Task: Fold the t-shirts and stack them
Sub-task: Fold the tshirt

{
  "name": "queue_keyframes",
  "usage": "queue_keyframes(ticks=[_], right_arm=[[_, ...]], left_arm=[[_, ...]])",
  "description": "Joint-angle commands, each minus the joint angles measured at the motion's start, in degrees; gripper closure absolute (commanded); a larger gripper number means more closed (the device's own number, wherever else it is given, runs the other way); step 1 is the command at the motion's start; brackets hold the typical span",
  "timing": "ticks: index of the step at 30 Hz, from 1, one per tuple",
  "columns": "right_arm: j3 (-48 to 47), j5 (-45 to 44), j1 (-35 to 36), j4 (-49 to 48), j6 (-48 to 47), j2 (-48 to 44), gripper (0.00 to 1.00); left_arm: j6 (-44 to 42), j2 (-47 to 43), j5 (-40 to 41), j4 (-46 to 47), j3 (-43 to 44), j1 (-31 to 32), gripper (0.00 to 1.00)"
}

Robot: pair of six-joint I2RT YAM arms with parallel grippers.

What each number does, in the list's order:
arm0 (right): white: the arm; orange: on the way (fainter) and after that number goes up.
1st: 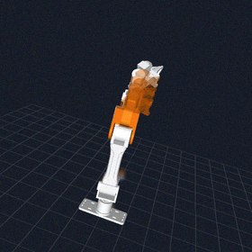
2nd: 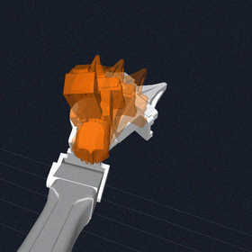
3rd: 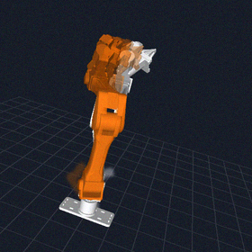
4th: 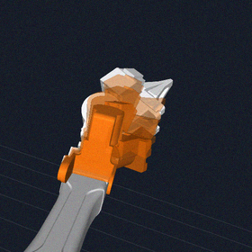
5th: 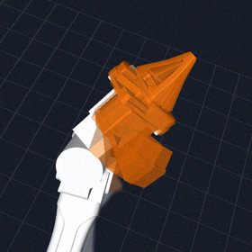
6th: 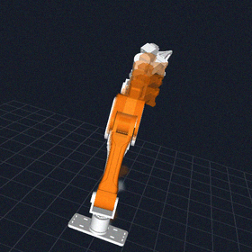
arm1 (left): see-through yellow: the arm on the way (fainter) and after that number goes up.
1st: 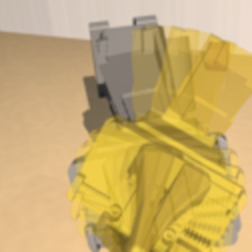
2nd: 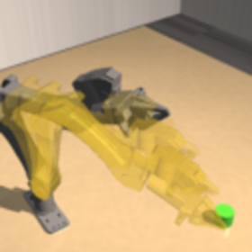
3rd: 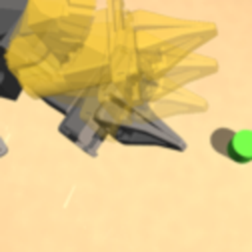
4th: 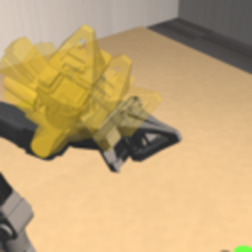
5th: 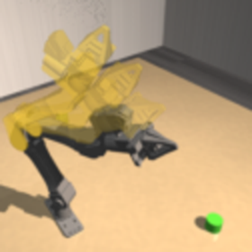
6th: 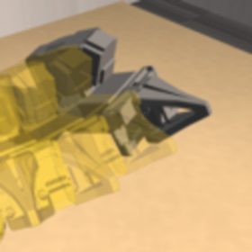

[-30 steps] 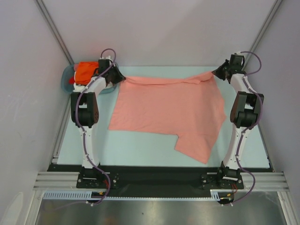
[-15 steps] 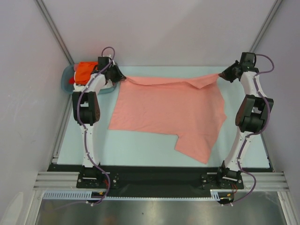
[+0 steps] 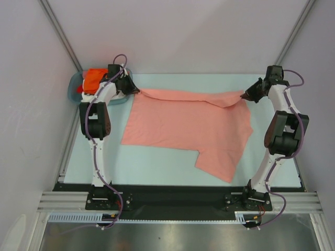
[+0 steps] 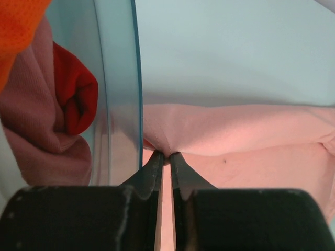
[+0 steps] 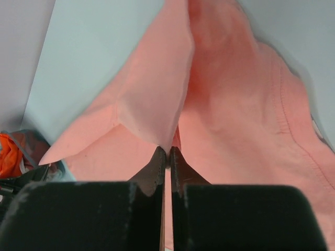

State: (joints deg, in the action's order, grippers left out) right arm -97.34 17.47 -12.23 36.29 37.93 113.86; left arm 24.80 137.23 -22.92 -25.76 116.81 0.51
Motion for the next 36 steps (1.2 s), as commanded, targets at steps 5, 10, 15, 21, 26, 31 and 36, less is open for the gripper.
queue_keyframes(ticks=[5, 10, 15, 21, 26, 31, 36], right_arm=[[1.9, 0.5, -0.3, 1.7, -1.2, -6.9, 1.00], [3.6, 0.5, 0.0, 3.2, -1.4, -7.9, 1.00], [5.7, 0.5, 0.8, 3.8, -1.0, -9.6, 1.00], [7.5, 0.5, 1.5, 4.6, -0.7, -11.2, 1.00], [9.0, -0.3, 1.9, 5.1, -0.8, -12.1, 1.00], [10.1, -1.5, 1.9, 6.4, -1.3, -13.1, 1.00], [11.5, -2.0, 1.9, 6.9, -1.8, -13.6, 1.00]], left_arm=[[-4.7, -3.2, 2.8, -4.4, 0.5, -2.1, 0.92], [-6.6, -3.8, 4.0, -6.9, 0.7, -2.4, 0.90], [-8.6, -3.5, 5.7, -11.9, 0.9, -2.4, 0.88], [-11.3, -3.9, 7.0, -14.8, -0.2, -2.4, 0.89], [-11.8, -3.3, 7.7, -16.1, -0.3, -2.4, 0.88], [-12.4, -2.2, 7.8, -17.2, -0.1, -2.4, 0.84], [-13.5, -2.3, 10.3, -18.6, 0.0, -2.4, 0.81]])
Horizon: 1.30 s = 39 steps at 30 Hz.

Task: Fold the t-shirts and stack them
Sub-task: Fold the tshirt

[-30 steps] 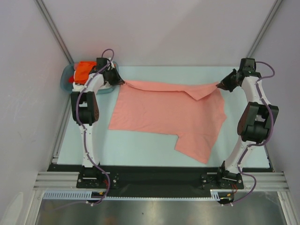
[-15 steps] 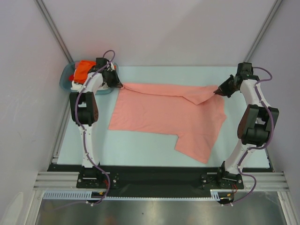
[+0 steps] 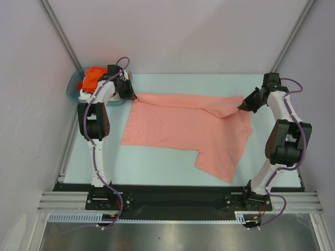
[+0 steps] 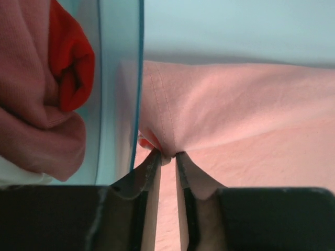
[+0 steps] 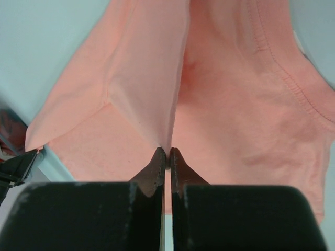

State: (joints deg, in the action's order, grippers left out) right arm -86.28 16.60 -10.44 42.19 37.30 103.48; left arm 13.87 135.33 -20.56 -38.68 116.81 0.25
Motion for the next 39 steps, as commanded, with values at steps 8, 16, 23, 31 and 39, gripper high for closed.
queue_keyframes(ticks=[8, 16, 23, 31, 39], right_arm=[[0.0, -4.3, 0.4, 3.5, -4.4, -3.5, 0.88], [-2.0, -8.9, -1.8, 5.2, -8.6, -3.0, 0.62], [-0.4, -8.1, -2.1, 5.7, -8.8, -2.6, 0.46], [3.3, -7.5, 2.8, 9.9, -13.6, -3.6, 0.39], [9.6, -6.7, 19.6, 6.9, -14.3, -6.2, 0.44]], left_arm=[[-3.9, -4.3, 12.5, -6.6, -0.5, -2.0, 0.37], [-2.3, -5.5, 12.3, -8.3, -1.9, -1.7, 0.45], [-0.8, -11.4, 7.1, -4.8, -11.3, 1.9, 0.35], [0.5, -21.2, 4.8, -0.6, -24.9, 7.1, 0.39], [1.5, -34.3, 17.5, -1.8, -40.9, 10.6, 0.55]])
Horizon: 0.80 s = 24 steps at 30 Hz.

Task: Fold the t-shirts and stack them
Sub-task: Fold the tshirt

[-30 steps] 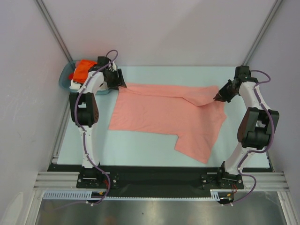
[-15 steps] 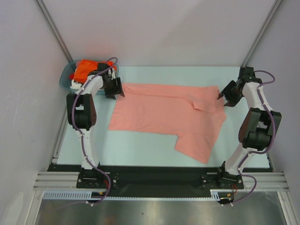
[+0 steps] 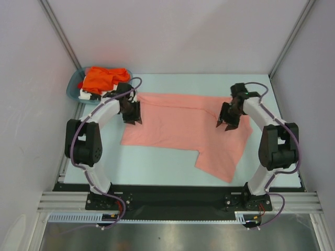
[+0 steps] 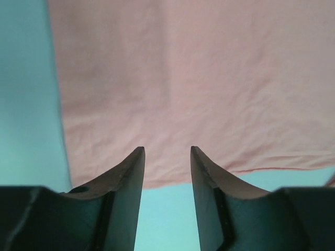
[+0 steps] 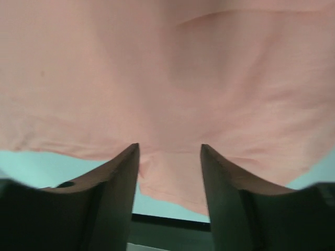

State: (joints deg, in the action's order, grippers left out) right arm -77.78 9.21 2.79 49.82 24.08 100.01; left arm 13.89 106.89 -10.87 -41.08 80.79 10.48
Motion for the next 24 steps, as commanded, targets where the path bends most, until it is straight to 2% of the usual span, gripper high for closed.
queue_keyframes(ticks=[1, 4, 8, 13, 18, 20, 21, 24], right_arm=[[1.5, 0.3, 10.5, -1.7, -0.5, -2.4, 0.48], [2.2, -1.2, 16.3, -3.5, 0.9, 0.0, 0.52], [0.4, -4.1, 24.0, -5.1, 1.3, 3.4, 0.52], [-0.4, -7.1, 27.4, -6.8, 0.4, 6.9, 0.52], [0.5, -11.0, 30.9, -8.2, 0.8, 9.9, 0.53], [1.6, -12.4, 32.3, -8.9, 0.8, 10.2, 0.52], [2.8, -13.0, 32.6, -9.0, 0.7, 10.5, 0.52], [5.3, -14.5, 34.1, -9.8, 1.2, 10.3, 0.52]], left_arm=[[2.2, -6.8, 10.4, 1.2, -6.2, 0.4, 0.56], [3.1, -5.4, 13.3, -0.7, -7.8, 0.4, 0.62], [5.2, -3.4, 14.7, -0.8, -8.2, 0.4, 0.63], [7.7, -1.1, 15.9, -2.8, -7.6, 0.3, 0.67], [11.9, 0.0, 13.7, -0.1, -13.3, -1.4, 0.68], [14.2, 1.6, 14.6, -1.7, -14.0, -2.2, 0.69], [14.7, 1.9, 14.2, -2.6, -15.2, -3.1, 0.75], [16.9, 2.4, 11.8, -3.7, -18.9, -4.9, 0.80]])
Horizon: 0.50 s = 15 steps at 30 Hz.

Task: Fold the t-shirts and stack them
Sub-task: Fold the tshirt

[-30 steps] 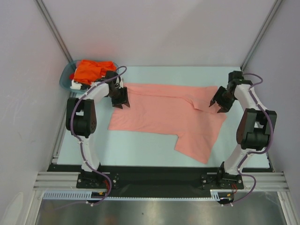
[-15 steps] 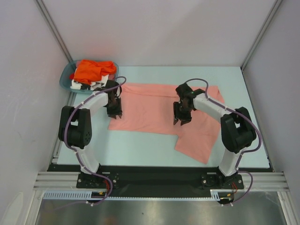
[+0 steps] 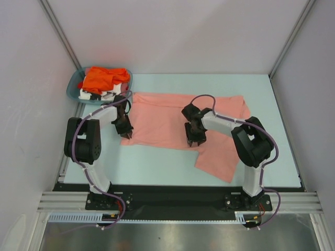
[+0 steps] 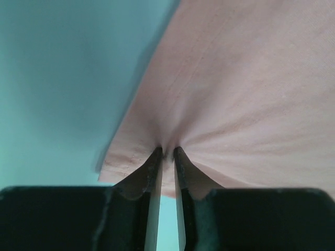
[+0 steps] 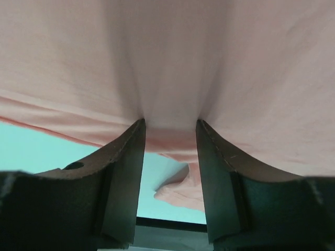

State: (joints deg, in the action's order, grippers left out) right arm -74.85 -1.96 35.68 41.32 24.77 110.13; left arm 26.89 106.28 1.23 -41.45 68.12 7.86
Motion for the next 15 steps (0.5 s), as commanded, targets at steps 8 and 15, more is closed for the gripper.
queue_keyframes(ticks=[8, 15], right_arm=[[16.1, -3.3, 5.9, -4.4, 3.6, -8.2, 0.51], [25.4, -1.4, 12.0, -6.3, 8.5, -15.5, 0.51]], left_arm=[[7.7, -5.5, -4.7, -0.1, -18.5, -3.4, 0.79], [10.1, -12.7, -4.8, 0.7, -28.5, -3.4, 0.78]])
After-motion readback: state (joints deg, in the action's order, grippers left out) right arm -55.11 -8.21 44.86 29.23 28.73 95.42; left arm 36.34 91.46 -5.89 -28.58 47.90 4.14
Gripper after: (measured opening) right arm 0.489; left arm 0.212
